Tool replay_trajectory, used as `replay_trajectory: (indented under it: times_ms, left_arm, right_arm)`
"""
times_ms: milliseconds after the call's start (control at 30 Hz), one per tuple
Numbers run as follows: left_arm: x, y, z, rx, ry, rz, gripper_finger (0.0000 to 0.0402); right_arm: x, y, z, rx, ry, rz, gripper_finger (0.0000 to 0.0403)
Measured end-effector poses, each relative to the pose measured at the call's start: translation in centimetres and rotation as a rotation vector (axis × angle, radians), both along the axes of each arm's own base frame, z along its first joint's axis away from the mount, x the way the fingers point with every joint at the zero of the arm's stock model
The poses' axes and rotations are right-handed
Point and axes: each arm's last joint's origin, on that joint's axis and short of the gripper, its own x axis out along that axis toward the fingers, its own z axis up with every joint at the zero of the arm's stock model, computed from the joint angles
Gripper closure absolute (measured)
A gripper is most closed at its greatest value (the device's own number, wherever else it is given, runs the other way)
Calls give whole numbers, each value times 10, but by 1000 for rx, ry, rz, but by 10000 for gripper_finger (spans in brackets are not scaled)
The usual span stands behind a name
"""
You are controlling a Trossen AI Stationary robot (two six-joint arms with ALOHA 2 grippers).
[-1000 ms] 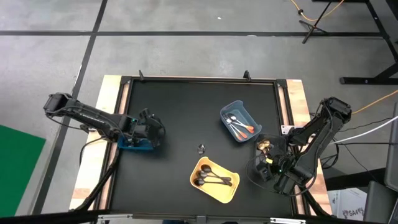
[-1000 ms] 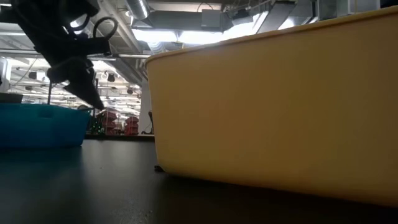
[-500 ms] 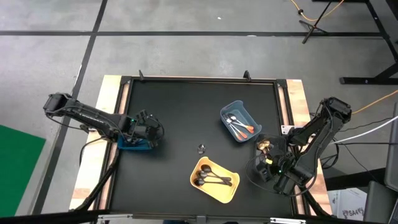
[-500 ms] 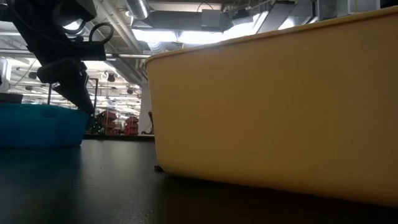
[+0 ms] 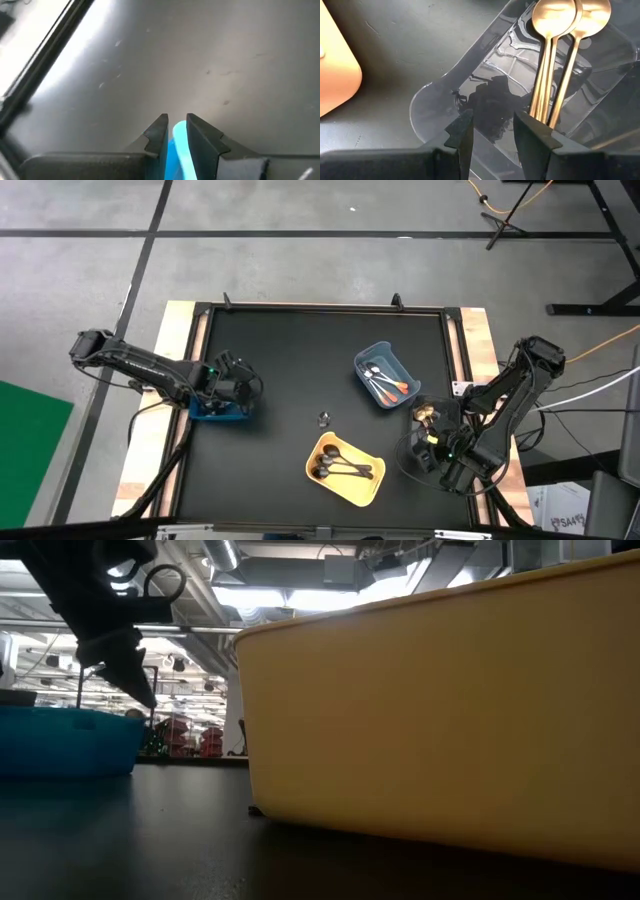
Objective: Sort silverware by color (type)
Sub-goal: Put the blue spoon into the blue bin, then put the black spoon into the yellow bin
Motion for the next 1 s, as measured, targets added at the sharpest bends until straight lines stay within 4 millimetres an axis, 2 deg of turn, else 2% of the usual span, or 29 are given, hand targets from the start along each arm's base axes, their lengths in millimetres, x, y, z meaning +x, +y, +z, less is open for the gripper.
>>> replay_trajectory:
  times_ms: [267, 433, 633, 767, 900, 1000]
  left_arm:
    - [0, 0, 1, -13, 8, 0, 339]
    - [14, -4, 8, -69, -159, -29, 339]
    - [39, -13, 28, -178, -425, -250, 339]
    - [51, -20, 39, -170, -543, -405, 339]
    - [65, -28, 41, -120, -615, -517, 339]
    - [76, -34, 35, -96, -619, -624, 339]
  right_arm:
    - [0, 0, 0, 2, -1, 0, 276]
    - [0, 0, 0, 2, -1, 0, 276]
    - [0, 0, 0, 2, -1, 0, 276]
    - [0, 0, 0, 2, -1, 0, 276]
    - [0, 0, 0, 2, -1, 0, 276]
    - [0, 0, 0, 2, -1, 0, 276]
